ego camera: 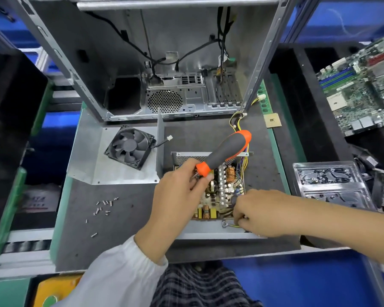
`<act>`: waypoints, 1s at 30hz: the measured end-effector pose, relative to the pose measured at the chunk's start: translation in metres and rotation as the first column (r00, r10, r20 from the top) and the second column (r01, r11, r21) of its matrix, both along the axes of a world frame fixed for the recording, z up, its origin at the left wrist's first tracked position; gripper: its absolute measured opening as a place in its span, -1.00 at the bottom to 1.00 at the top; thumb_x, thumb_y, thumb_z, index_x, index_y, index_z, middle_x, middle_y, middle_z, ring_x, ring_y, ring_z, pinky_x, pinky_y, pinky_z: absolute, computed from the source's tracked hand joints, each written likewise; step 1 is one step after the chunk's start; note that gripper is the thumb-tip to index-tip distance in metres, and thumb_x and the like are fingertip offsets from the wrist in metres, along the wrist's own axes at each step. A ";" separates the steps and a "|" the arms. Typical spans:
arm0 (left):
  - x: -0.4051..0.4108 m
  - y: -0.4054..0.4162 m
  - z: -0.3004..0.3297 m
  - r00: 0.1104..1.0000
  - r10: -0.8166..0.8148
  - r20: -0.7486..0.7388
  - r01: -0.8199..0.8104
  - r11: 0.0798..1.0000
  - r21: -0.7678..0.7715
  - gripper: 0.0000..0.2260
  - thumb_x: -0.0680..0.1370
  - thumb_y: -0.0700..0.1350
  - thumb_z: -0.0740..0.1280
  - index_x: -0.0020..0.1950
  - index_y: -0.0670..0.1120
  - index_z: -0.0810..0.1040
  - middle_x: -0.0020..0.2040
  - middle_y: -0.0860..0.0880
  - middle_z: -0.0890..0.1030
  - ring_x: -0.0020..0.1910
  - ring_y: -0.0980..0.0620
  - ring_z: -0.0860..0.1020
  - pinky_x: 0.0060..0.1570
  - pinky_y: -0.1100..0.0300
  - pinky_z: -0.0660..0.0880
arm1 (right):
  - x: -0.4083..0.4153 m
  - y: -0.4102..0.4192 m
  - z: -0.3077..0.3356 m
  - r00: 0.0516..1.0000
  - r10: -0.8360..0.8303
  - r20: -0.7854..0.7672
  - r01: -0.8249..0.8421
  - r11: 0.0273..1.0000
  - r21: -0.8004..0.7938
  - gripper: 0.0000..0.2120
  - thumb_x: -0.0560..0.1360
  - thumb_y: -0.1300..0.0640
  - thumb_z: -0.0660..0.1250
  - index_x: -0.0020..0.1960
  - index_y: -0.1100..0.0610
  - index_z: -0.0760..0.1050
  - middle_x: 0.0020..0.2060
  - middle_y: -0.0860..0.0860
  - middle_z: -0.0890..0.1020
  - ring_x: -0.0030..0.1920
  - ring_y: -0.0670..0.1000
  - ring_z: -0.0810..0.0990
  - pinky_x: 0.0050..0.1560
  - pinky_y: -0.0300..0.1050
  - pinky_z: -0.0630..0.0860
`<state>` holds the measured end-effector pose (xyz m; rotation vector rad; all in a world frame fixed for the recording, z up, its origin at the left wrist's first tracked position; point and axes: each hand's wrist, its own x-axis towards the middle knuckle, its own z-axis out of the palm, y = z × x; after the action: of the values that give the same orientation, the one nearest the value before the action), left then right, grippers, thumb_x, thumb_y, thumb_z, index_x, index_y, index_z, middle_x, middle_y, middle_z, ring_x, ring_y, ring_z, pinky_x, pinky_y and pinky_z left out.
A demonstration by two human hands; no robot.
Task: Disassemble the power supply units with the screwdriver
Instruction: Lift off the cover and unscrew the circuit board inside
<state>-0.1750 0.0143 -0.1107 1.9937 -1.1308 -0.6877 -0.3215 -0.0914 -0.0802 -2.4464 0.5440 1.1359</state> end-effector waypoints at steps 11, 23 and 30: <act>0.001 0.000 -0.006 1.000 -0.012 -0.017 0.011 0.999 -0.038 -0.90 0.55 -0.02 0.37 -0.07 -0.01 0.50 -0.26 0.01 0.64 -0.19 0.00 0.63 -0.14 -0.05 0.57 | -0.005 0.001 -0.012 0.918 0.233 0.321 -0.160 0.958 -0.237 -0.89 0.41 0.10 0.30 -0.21 -0.01 0.60 -0.38 -0.02 0.52 -0.36 0.03 0.36 -0.35 -0.19 0.23; 0.003 -0.001 -0.004 0.998 -0.049 0.041 0.050 0.998 -0.043 -0.90 0.56 -0.02 0.37 -0.03 -0.02 0.51 -0.26 0.00 0.63 -0.19 -0.06 0.62 -0.15 -0.06 0.56 | -0.035 -0.013 -0.032 0.657 0.398 0.640 -0.293 0.917 -0.270 -0.74 0.46 0.11 0.39 -0.37 0.05 0.43 -0.50 -0.04 0.51 -0.48 0.11 0.46 -0.45 -0.06 0.48; 0.002 0.000 -0.002 0.991 -0.058 0.119 0.062 0.997 -0.035 -0.88 0.56 0.00 0.35 -0.06 -0.01 0.49 -0.32 0.01 0.59 -0.26 -0.06 0.59 -0.22 -0.07 0.54 | -0.031 -0.012 -0.037 0.603 0.481 0.636 -0.353 0.876 -0.328 -0.73 0.44 0.07 0.45 -0.36 0.04 0.43 -0.50 -0.05 0.51 -0.49 0.09 0.50 -0.48 -0.13 0.46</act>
<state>-0.1729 0.0142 -0.1123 1.9965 -1.2688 -0.5807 -0.3529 -0.1032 -0.1170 -2.9735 -0.2110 0.1770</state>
